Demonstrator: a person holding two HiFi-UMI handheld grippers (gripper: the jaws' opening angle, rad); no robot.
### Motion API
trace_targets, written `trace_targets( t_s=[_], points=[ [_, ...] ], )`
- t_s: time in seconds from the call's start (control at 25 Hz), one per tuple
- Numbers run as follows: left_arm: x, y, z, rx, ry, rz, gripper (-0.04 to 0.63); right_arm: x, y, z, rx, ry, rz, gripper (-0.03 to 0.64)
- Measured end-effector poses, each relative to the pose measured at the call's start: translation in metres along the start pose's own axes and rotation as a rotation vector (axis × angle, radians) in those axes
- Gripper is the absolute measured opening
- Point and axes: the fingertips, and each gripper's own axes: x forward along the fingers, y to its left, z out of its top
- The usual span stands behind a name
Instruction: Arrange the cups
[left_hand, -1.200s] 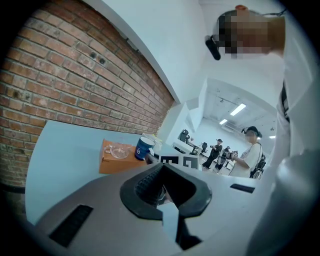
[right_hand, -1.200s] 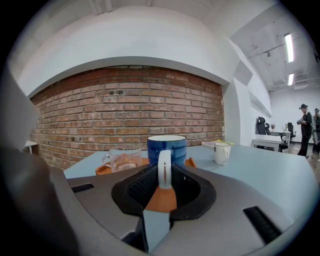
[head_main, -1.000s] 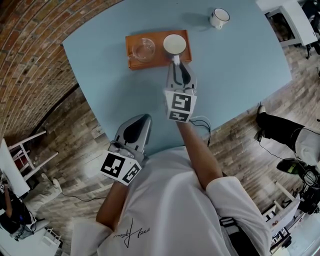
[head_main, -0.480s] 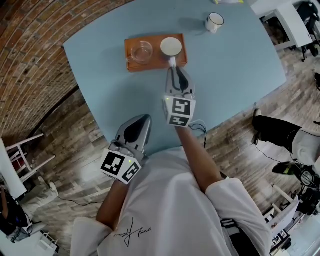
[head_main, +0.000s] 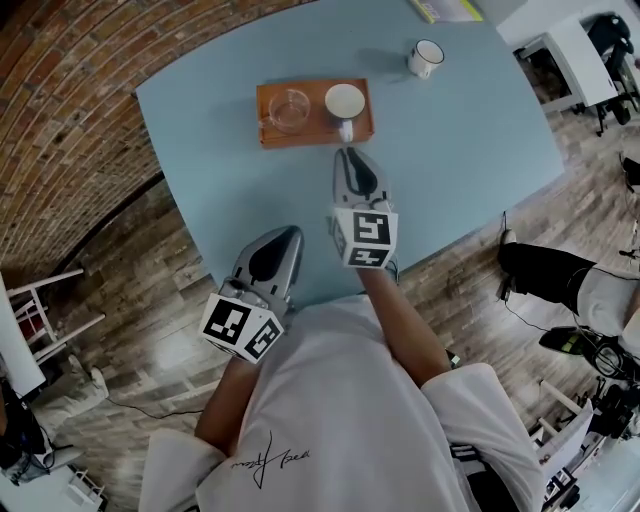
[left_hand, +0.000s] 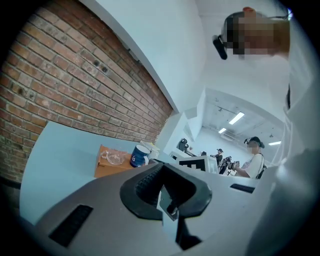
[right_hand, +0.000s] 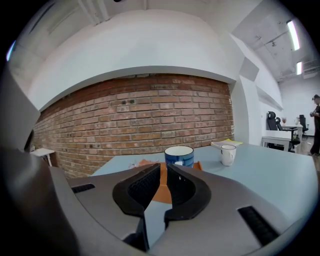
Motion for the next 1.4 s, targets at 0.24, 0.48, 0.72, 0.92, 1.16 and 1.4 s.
trace_targets(
  t_s=[0.24,0.48,0.72,0.92,1.16,1.4],
  points=[
    [0.007,-0.002,0.014,-0.034,-0.065,0.003,0.006,-0.019,0.034,0.006,-0.010,0.013,0.140,0.040],
    [0.005,-0.005,0.015,-0.034,-0.075,-0.008,0.006,-0.042,0.060,0.018,0.036,0.026,0.263,0.026],
    [0.003,-0.008,0.018,-0.029,-0.097,-0.007,0.006,-0.064,0.073,0.044,0.058,-0.006,0.341,0.021],
    [0.000,-0.013,0.021,-0.012,-0.106,-0.001,0.007,-0.078,0.077,0.061,0.043,-0.021,0.388,0.021],
    [-0.004,-0.015,0.023,-0.006,-0.121,0.028,0.007,-0.092,0.076,0.068,0.047,-0.022,0.441,0.020],
    [-0.003,-0.020,0.026,0.010,-0.138,0.045,0.006,-0.111,0.076,0.076,0.042,-0.017,0.495,0.020]
  ],
)
